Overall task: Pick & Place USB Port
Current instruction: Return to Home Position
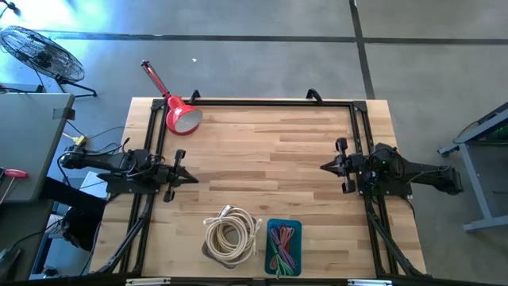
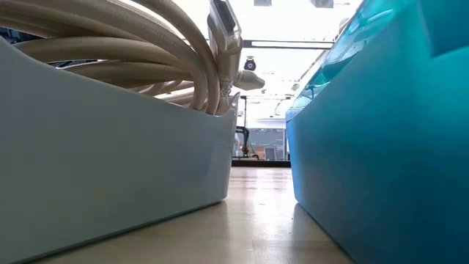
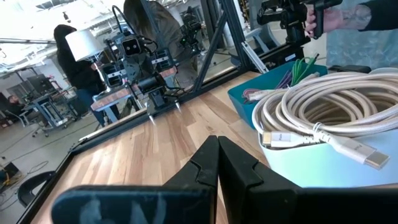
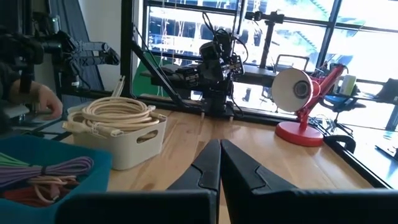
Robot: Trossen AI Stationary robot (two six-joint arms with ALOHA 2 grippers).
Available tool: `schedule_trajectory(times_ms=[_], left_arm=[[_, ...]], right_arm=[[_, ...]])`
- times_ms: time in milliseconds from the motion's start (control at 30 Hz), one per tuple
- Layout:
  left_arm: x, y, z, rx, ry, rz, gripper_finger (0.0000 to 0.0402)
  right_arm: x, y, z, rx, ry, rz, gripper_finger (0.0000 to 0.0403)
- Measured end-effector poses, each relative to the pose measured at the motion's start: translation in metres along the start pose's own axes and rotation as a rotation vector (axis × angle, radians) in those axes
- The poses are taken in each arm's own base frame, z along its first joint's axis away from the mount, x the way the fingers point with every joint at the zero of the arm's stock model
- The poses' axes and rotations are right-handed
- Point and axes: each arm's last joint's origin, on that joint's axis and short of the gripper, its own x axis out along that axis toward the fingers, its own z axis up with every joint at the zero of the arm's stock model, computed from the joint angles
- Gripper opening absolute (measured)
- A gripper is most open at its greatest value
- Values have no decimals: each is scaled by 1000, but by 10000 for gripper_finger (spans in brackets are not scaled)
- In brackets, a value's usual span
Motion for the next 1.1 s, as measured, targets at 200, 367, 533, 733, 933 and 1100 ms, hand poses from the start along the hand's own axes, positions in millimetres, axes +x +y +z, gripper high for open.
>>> schedule_trajectory(times_ms=[200,367,533,733,933,1100], left_arm=[[0,0,0,0,0,0,1],[0,0,0,0,0,0,1],[0,0,0,0,0,0,1],[0,0,0,0,0,-1,1],[0,0,0,-15,-1,-3,1],[-1,0,1,-104,-23,-11,1]], right_arm=[[0,-1,0,-38,-3,-33,0],[0,-2,0,-37,-1,-56,0],[0,-2,1,-38,-5,-57,0],[0,-2,1,-38,-8,-57,0],[0,-2,1,-39,-10,-57,0],[0,-2,1,-40,-10,-57,0]])
